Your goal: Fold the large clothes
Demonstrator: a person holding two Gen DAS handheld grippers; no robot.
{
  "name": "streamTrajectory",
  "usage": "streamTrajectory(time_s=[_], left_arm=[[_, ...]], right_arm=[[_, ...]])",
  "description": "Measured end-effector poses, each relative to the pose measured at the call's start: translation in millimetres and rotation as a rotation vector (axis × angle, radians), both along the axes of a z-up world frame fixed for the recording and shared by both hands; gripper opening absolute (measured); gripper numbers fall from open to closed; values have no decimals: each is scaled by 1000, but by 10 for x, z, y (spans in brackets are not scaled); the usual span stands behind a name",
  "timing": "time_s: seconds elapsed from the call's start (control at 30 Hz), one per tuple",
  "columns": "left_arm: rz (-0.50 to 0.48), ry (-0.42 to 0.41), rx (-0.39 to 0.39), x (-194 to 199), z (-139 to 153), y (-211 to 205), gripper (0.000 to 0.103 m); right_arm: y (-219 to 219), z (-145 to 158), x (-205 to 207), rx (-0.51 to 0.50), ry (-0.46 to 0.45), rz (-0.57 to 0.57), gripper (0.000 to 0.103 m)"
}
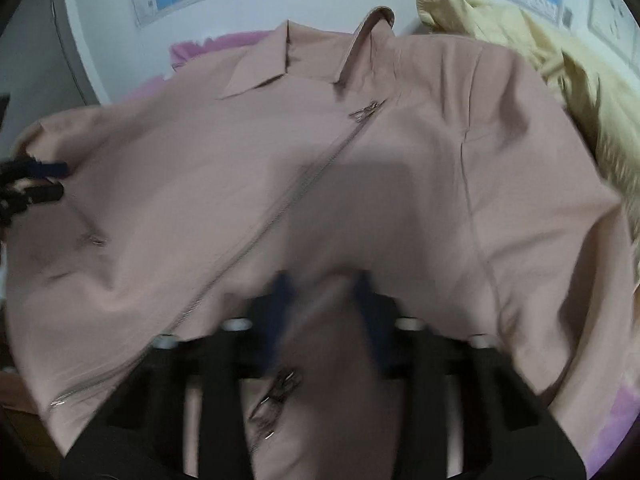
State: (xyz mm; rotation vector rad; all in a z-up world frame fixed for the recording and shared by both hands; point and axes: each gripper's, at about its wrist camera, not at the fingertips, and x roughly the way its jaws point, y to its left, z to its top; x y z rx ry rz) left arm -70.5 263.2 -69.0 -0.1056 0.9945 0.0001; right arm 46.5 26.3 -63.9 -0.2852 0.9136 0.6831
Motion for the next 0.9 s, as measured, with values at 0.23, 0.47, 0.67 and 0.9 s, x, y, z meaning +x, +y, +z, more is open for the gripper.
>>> streamTrajectory(time_s=[0.23, 0.47, 0.67, 0.9], left_arm=[[48, 8, -39, 157, 18, 277, 66], [94, 37, -39, 373, -62, 465, 66], [19, -61, -237, -306, 40, 632, 73], [3, -54, -349, -957, -98, 619, 75]], right_arm=[[-138, 40, 369, 23, -26, -106, 0], [-583, 62, 648, 223, 110, -179, 12], [-1124, 169, -175, 412, 166, -82, 72], [-1602, -59, -913, 474, 290, -110, 75]])
